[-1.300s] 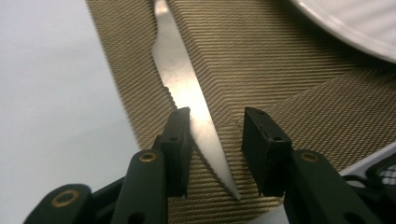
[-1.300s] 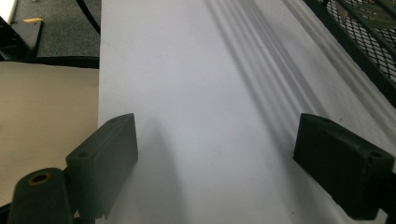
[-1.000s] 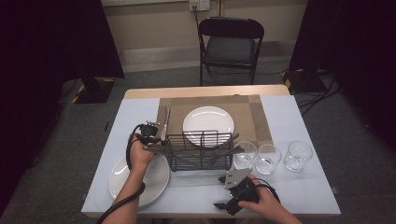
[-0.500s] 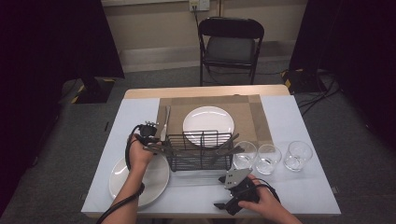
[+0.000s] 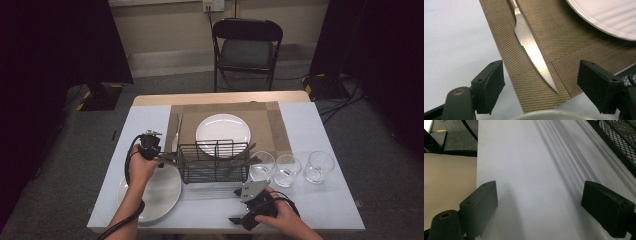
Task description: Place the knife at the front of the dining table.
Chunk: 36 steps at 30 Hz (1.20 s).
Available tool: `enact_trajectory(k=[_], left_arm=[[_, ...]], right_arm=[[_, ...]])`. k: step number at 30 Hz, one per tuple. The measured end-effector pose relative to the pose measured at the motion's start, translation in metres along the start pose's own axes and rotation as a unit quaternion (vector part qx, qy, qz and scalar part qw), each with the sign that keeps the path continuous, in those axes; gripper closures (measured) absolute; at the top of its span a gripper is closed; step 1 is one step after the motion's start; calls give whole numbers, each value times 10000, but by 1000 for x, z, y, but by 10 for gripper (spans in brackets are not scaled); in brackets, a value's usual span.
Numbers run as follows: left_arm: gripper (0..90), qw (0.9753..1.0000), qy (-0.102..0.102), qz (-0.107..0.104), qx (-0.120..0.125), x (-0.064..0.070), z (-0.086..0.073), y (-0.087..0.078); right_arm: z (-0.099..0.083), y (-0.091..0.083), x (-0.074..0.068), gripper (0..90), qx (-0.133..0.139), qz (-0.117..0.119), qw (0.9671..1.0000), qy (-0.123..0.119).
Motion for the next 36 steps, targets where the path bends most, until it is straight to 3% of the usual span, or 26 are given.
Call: enact_trajectory(k=[13,36], left_arm=[[203,9995,41,-159,252,3,-8,-26],[199,9984,108,-377,413,11,-37,-47]], right_arm=[[0,0,0,127,2,-1,10000,13],[0,0,0,127,2,-5,10000,4]])
Point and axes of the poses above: each handheld gripper's, and its own axes: y roughly forward along the jaws, z roughly out of its top, x roughly to its right, the point moved 10 cm from there along y, roughly forward along the jaws, and after that the axes turned 6 degrees about -x, right-handed, at the moved point
